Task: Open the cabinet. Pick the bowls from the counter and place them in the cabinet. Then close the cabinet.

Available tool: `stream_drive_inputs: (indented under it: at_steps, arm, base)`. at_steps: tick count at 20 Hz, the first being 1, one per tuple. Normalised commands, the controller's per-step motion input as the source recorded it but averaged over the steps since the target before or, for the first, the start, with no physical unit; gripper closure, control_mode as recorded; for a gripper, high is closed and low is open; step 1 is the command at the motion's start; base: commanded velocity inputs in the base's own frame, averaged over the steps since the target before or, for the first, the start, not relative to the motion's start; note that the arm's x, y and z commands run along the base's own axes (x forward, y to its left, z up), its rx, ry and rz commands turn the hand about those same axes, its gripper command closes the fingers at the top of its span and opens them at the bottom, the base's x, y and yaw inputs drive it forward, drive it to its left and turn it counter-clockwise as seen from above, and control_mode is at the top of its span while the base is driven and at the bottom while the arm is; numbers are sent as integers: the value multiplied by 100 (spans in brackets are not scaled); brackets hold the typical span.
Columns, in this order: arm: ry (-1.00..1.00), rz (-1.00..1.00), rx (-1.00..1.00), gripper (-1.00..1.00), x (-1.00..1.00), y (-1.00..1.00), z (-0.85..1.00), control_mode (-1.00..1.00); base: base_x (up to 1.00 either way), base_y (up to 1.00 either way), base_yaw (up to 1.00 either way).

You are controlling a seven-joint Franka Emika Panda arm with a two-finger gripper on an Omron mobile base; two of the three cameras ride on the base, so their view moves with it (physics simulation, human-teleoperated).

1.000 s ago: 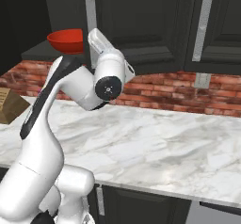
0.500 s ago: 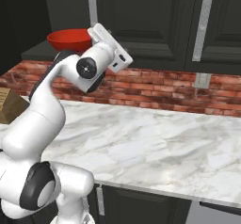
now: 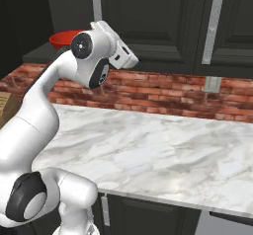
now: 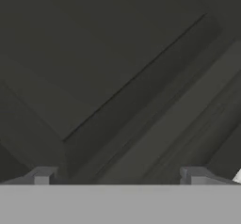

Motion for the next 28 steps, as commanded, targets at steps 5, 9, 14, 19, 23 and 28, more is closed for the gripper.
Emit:
stream_drive_inputs:
  at_steps: [5,9,14,19,23,28]
  arm:
    - [16,1,11,-100,-65,-9,7,-100]
    - [0,0,3,-100,-98,19,-3,-100]
    - [-14,0,0,-100,-96,42,0,-100]
    - [-7,2,-1,-100,-88,50,0,-100]
    - [1,2,-7,-100,-74,58,0,-100]
    - [7,1,-7,-100,-68,61,6,-100]
  base:
    - [0,0,0]
    - [0,0,0]
    - [0,0,0]
    - [0,0,0]
    - [0,0,0]
    - [0,0,0]
